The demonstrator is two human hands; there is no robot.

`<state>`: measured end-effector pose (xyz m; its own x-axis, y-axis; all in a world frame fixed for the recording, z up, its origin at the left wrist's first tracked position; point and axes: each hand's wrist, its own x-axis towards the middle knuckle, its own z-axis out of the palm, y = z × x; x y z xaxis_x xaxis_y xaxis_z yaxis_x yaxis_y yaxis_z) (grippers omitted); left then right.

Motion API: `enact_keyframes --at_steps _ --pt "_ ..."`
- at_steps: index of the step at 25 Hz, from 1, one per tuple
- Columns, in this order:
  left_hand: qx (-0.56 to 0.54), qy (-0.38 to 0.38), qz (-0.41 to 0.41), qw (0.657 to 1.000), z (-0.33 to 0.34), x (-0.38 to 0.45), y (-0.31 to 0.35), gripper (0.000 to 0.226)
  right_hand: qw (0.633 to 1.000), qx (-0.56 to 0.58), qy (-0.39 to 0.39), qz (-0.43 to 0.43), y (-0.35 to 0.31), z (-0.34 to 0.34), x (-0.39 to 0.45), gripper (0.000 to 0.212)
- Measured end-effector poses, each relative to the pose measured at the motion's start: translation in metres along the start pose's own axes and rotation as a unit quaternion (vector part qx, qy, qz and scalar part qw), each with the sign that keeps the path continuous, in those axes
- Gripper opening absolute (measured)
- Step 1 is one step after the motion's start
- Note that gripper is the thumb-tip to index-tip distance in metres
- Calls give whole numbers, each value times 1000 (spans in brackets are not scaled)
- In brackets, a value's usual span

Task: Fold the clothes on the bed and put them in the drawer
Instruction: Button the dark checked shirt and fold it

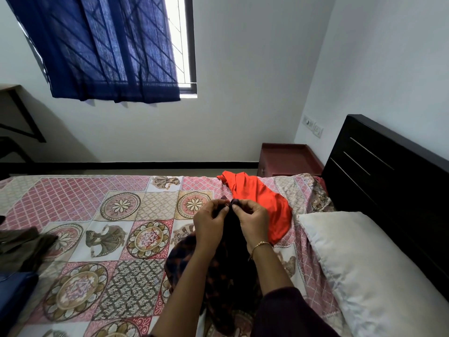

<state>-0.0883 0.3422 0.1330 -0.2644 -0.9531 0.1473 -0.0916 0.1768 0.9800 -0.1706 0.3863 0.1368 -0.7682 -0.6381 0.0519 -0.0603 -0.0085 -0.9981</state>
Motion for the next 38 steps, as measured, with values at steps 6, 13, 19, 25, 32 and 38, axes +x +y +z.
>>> enact_keyframes --at_steps 6,13,19,25,32,38 --pt "64 4 45 997 -3 4 -2 16 999 -10 -47 13 -3 3 1 24" --pt "-120 -25 -58 991 0 6 -6 23 994 -12 -105 33 -2 -2 7 23" --pt "-166 14 -130 977 10 4 -12 16 992 -94 -78 1 7 -2 12 16" --pt "-274 11 -207 939 13 3 -7 13 990 -109 -85 -4 7 -2 16 20" --pt "-39 2 -82 996 9 6 -10 15 992 -31 -117 39 7 -11 13 15" --pt "40 31 -52 997 10 6 -6 10 980 44 -161 106 7 -18 14 19"
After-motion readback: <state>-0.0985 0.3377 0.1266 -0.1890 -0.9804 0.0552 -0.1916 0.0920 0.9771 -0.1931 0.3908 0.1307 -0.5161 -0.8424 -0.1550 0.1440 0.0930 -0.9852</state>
